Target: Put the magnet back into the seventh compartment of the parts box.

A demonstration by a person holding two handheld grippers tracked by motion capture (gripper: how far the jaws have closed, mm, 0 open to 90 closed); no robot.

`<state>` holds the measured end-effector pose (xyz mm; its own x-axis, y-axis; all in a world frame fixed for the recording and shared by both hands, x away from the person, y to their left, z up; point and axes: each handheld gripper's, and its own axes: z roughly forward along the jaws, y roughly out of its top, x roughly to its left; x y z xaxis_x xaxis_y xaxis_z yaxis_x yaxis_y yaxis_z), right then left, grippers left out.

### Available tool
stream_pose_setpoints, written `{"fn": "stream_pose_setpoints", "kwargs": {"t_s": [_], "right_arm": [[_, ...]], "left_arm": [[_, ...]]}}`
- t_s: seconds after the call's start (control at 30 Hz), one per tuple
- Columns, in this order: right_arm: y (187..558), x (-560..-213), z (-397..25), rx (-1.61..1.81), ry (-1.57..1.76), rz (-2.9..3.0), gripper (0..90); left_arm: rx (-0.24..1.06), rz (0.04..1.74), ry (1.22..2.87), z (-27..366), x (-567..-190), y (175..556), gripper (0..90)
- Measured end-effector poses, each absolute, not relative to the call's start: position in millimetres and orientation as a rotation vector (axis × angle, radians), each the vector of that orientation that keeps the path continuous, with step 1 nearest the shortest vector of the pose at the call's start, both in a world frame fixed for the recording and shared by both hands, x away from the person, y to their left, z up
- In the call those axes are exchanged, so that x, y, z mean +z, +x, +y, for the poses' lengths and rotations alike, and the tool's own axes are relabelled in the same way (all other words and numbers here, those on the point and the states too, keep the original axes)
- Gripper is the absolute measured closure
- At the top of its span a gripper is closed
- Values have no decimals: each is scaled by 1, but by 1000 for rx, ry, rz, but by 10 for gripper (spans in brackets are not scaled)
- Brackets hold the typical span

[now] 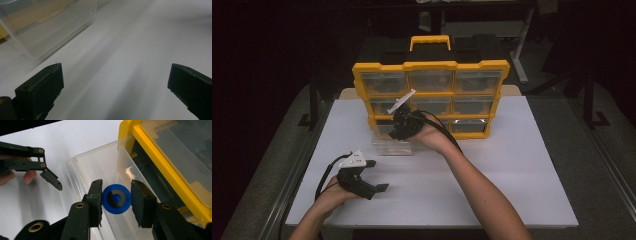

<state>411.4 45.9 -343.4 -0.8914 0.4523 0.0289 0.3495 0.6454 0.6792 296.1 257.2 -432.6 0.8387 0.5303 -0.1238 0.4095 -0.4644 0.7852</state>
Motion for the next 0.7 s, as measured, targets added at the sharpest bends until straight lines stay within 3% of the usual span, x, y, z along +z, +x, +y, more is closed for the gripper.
{"fn": "stream_pose_setpoints", "kwargs": {"t_s": [0.57, 0.7], "right_arm": [[418, -352, 57, 1055, 650, 2739, 602], [419, -353, 57, 1051, 665, 2742, 550]], "left_arm": [[171, 682, 2121, 257, -433, 296, 3], [170, 681, 2123, 257, -433, 296, 2]]}}
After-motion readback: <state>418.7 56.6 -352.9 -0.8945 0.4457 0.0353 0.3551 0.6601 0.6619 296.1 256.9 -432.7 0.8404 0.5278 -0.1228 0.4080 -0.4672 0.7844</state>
